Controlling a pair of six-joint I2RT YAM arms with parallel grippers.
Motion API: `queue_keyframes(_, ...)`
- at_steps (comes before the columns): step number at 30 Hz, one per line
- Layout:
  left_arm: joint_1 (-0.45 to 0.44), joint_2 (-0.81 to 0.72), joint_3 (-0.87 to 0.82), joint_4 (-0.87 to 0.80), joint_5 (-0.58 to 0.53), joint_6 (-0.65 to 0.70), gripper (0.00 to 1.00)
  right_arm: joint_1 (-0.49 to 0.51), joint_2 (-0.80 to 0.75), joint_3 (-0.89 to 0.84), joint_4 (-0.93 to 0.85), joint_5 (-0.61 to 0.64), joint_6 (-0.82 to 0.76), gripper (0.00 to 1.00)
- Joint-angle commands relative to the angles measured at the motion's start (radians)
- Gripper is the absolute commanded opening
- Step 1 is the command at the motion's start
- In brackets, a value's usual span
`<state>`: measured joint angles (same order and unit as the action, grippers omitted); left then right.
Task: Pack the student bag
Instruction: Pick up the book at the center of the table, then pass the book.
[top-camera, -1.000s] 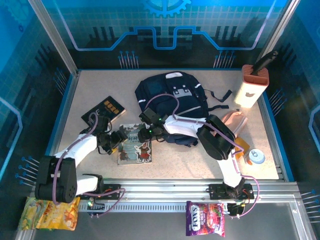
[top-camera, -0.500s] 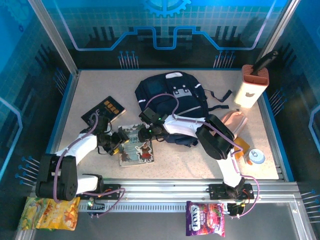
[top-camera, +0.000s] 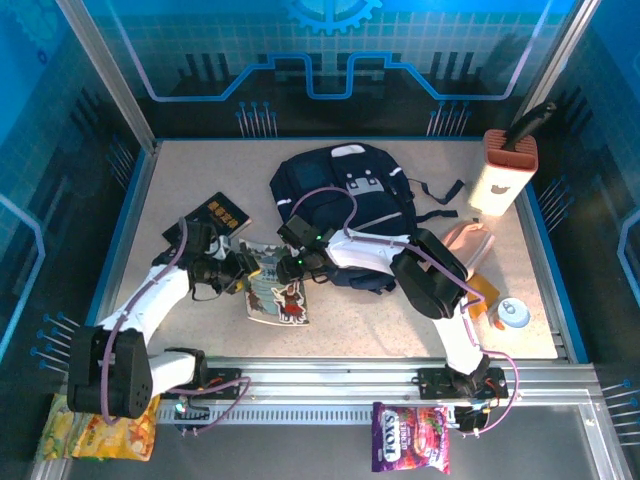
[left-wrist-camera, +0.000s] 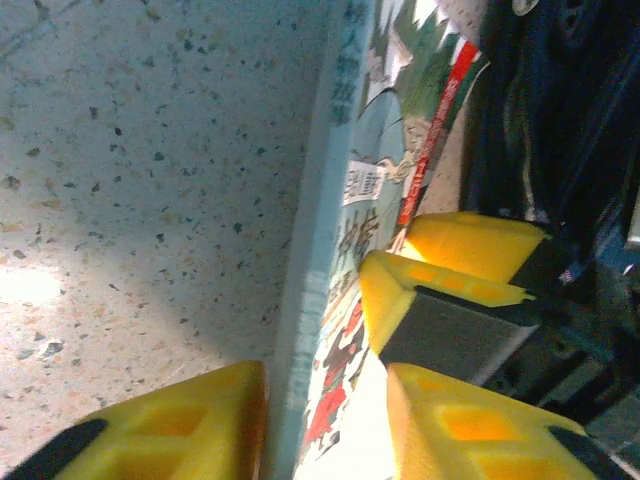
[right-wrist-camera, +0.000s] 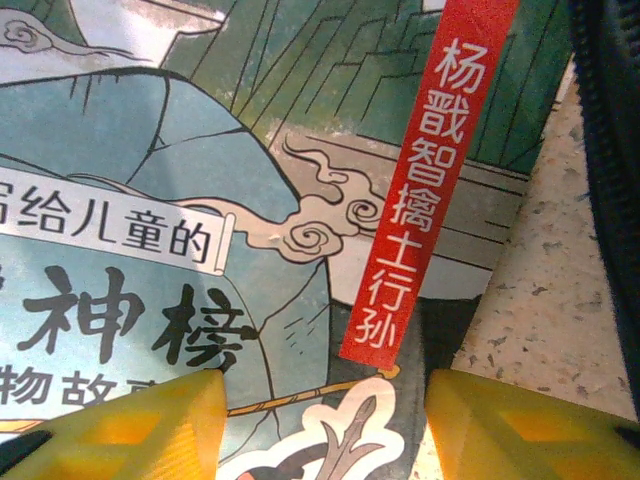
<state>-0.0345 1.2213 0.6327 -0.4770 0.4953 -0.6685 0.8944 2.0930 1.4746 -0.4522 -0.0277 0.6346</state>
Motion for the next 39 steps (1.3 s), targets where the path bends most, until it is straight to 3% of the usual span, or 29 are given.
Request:
queue_keyframes(1, -0.002, 0.013, -0.005, 0.001, 0.019, 0.026, 0.31, -0.006, 0.033, -0.020, -0.014, -0.023, 0.006, 0.56)
queue_keyframes(4, -0.002, -0.001, 0.012, -0.024, -0.029, 0.035, 0.24, -0.009, 0.005, -0.041, 0.019, -0.030, 0.007, 0.56)
queue_keyframes(9, -0.001, -0.061, 0.062, -0.098, -0.141, 0.043, 0.02, -0.029, -0.100, -0.087, 0.094, -0.040, 0.005, 0.57)
queue_keyframes(16, 0.000, -0.235, 0.149, -0.122, -0.291, -0.013, 0.00, -0.120, -0.389, -0.274, 0.312, -0.095, 0.039, 0.72)
queue_keyframes(21, -0.001, -0.324, 0.123, 0.141, -0.251, -0.207, 0.00, -0.209, -0.551, -0.411, 0.509, -0.193, 0.136, 0.81)
queue_keyframes(26, -0.014, -0.262, 0.108, 0.460, -0.212, -0.419, 0.00, -0.262, -0.646, -0.526, 0.714, -0.252, 0.220, 0.89)
queue_keyframes(32, -0.098, -0.118, 0.128, 0.788, -0.289, -0.569, 0.00, -0.290, -0.719, -0.629, 0.866, -0.215, 0.327, 0.94)
queue_keyframes(39, -0.229, 0.073, 0.202, 1.045, -0.400, -0.640, 0.00, -0.336, -0.681, -0.661, 1.103, -0.228, 0.622, 0.97)
